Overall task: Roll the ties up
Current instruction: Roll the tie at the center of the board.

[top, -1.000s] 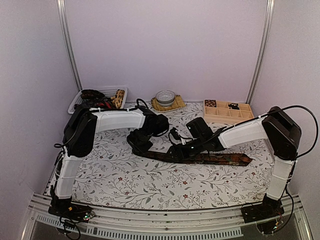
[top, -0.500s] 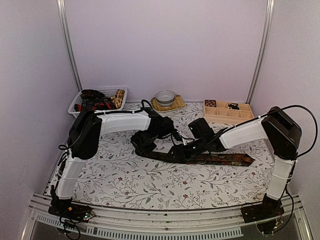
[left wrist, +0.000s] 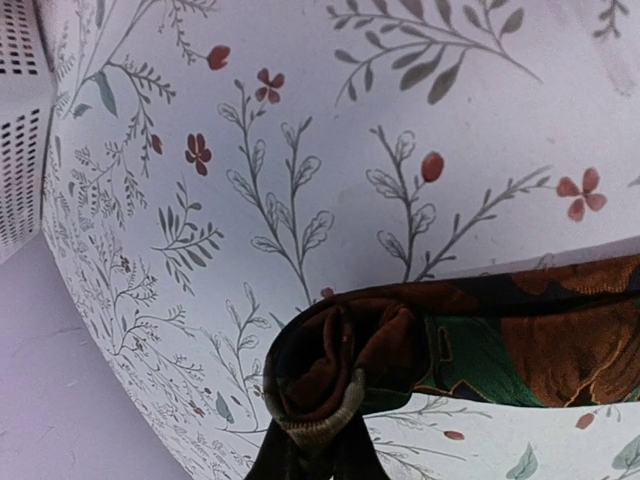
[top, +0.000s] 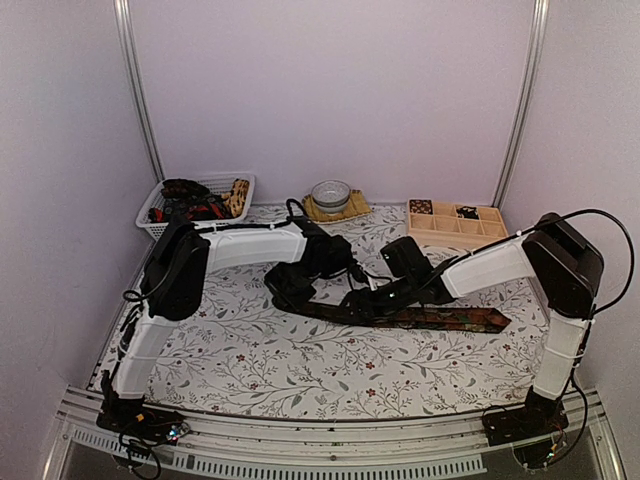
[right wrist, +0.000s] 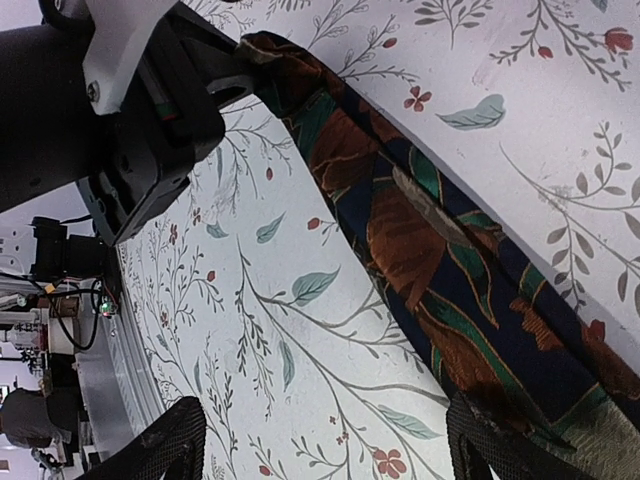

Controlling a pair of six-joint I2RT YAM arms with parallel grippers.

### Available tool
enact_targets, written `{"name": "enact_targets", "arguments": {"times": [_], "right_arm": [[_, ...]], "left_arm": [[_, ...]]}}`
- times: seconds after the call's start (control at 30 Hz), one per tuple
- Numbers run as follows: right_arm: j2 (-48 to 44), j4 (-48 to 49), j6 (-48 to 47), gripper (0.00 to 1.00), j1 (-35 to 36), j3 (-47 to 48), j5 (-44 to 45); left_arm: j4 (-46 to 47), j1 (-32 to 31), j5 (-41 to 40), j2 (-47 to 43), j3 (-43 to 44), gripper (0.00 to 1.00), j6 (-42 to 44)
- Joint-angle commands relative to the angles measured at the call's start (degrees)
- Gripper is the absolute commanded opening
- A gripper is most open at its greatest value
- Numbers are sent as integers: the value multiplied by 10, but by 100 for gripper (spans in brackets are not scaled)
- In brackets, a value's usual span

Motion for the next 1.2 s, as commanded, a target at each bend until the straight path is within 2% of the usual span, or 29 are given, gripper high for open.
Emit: {"name": "enact_targets", "arguments": {"times": [0.0,0.13,0.33,0.53,0.63,0.83,0.97,1.17], "right_arm": [[3,39,18,83,-4,-17,-32],[-48,28,13,83,-9,-28,-36],[-109,-4,-8,82,-43,-45,-20],[-124,27,0,74,-105,-93,-33],[-111,32,6,70,-114,-95,-40],[-55,30,20,46,-120,-81,-80],[-32,27,28,42,-120,-79,-83],[-14,25,35,40,-119,-78,-83]], "left_arm": [[-37,-20,-63,15,6,0,-26],[-37,-19,-92,10,-13,0,-26],[-33,-12,-88,10,-13,0,-21],[-23,-8,-81,15,4,0,-8],[-12,-6,-65,16,4,0,-1],[-3,-6,-47,16,11,0,5],[-9,-6,-52,17,12,0,4],[-37,-12,-76,38,20,0,-11]]}}
